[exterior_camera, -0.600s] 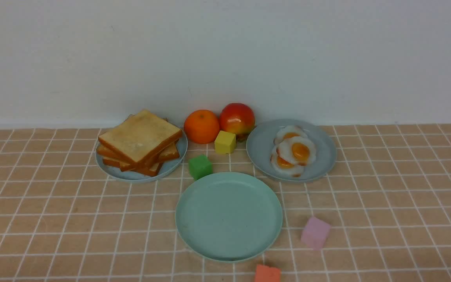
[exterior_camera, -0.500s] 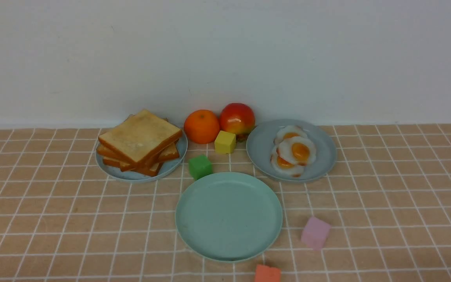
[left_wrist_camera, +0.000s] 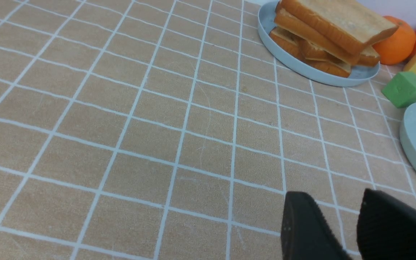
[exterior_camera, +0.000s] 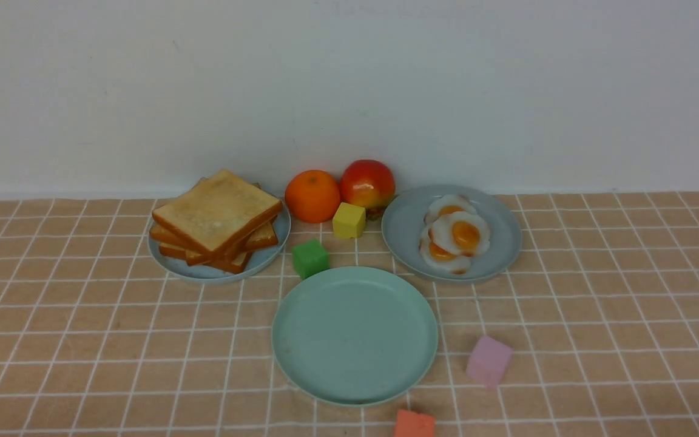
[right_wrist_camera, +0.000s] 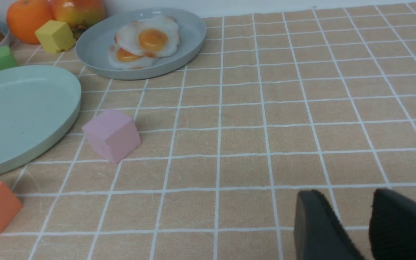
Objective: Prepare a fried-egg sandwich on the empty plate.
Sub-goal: Use the left arm to grab a slice of bread
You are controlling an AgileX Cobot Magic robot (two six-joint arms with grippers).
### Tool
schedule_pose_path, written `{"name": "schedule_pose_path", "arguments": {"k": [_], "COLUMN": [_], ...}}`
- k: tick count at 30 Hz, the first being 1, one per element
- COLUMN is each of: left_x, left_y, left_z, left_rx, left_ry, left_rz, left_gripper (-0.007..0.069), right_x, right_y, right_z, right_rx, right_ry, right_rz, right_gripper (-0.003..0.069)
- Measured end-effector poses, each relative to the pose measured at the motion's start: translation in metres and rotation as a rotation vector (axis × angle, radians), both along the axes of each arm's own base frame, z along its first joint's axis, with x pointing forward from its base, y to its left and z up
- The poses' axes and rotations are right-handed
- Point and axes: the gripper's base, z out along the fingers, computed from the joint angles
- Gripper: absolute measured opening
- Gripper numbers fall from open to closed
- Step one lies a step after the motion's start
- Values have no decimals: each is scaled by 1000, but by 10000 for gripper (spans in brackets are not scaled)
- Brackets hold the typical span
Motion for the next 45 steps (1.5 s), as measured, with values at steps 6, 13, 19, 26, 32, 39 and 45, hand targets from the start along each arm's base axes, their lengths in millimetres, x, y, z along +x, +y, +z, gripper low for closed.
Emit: {"name": "schedule_pose_path", "arguments": {"k": [6,13,19,26,32,39,45], "left_x": [3,4,-2,8,47,137,228], "left_y": [-2,2,-3,-16,-46,-73,-90], "left_z": [12,34,62,116,140,148,125], "left_rx": [-186,-627,-546,-198,70,165,318], "left_ry": [-134,-365,-340,-88,263,432,520], "left_rz": [25,98,34,-145,-521,-564,-549], "left_gripper": [238,238,92,-13,-13,-13,-4], "right_x": [0,0,1,4,3,-8,-2], "right_y": [0,0,0,2,2,20,22], "right_z": [0,0,1,16,30,115,169], "right_rx": [0,0,-5,395,646,300,45], "right_ry": [0,0,-23,-166,-220,43,252], "right_rz": [0,0,-2,-58,-75,178,276], "right_gripper": [239,239,239,239,227,92,3]}}
